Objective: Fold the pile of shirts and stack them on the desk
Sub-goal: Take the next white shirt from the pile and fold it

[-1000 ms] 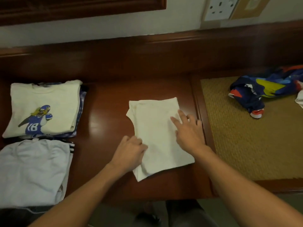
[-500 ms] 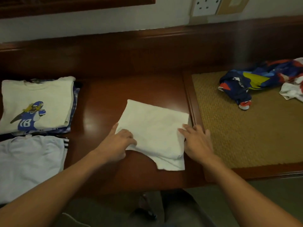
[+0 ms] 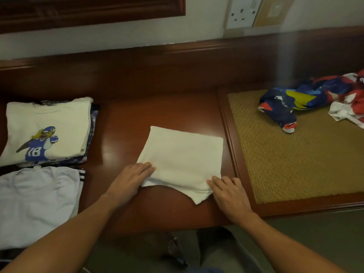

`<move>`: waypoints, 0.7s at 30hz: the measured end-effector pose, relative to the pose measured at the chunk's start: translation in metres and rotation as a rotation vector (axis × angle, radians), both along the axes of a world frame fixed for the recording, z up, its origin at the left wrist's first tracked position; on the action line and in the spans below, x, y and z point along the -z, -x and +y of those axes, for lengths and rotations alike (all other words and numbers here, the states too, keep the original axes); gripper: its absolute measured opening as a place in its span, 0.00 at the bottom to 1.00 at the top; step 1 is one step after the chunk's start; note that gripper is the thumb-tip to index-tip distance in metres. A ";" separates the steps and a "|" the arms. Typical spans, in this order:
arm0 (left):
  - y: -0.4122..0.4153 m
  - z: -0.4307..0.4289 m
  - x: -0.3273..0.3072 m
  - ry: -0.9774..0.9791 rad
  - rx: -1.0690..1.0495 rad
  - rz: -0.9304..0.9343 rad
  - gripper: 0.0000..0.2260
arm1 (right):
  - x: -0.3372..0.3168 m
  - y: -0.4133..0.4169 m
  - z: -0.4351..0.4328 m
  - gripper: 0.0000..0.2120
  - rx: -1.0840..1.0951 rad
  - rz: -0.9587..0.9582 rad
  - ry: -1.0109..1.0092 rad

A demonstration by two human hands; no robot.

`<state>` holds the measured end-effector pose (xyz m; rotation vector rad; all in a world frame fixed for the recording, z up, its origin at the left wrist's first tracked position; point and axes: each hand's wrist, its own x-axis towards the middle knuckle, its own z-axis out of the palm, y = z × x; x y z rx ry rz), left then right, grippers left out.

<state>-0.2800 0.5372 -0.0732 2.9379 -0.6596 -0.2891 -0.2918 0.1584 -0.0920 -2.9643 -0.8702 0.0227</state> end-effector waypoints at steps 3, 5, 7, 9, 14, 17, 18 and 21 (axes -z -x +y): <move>0.000 0.000 0.003 0.024 0.031 -0.048 0.24 | -0.007 -0.005 0.006 0.14 0.049 0.019 -0.072; 0.001 0.002 0.001 0.045 0.051 -0.037 0.20 | -0.018 -0.012 0.007 0.13 0.101 0.123 -0.132; 0.006 0.007 -0.006 0.105 0.007 0.021 0.19 | -0.035 -0.018 0.005 0.13 0.148 0.279 -0.192; 0.011 0.010 -0.021 0.207 -0.107 0.090 0.15 | -0.059 -0.022 0.001 0.11 0.211 0.439 -0.269; 0.010 0.009 -0.081 0.445 -0.299 0.240 0.11 | -0.116 -0.033 -0.008 0.10 0.357 0.709 -0.454; 0.003 0.012 -0.123 0.574 -0.353 0.371 0.10 | -0.144 -0.042 -0.009 0.08 0.397 0.799 -0.621; 0.000 0.014 -0.134 0.603 -0.367 0.423 0.09 | -0.151 -0.047 -0.009 0.08 0.411 0.810 -0.657; -0.016 0.023 -0.152 0.644 -0.438 0.593 0.08 | -0.163 -0.061 -0.004 0.07 0.469 0.870 -0.703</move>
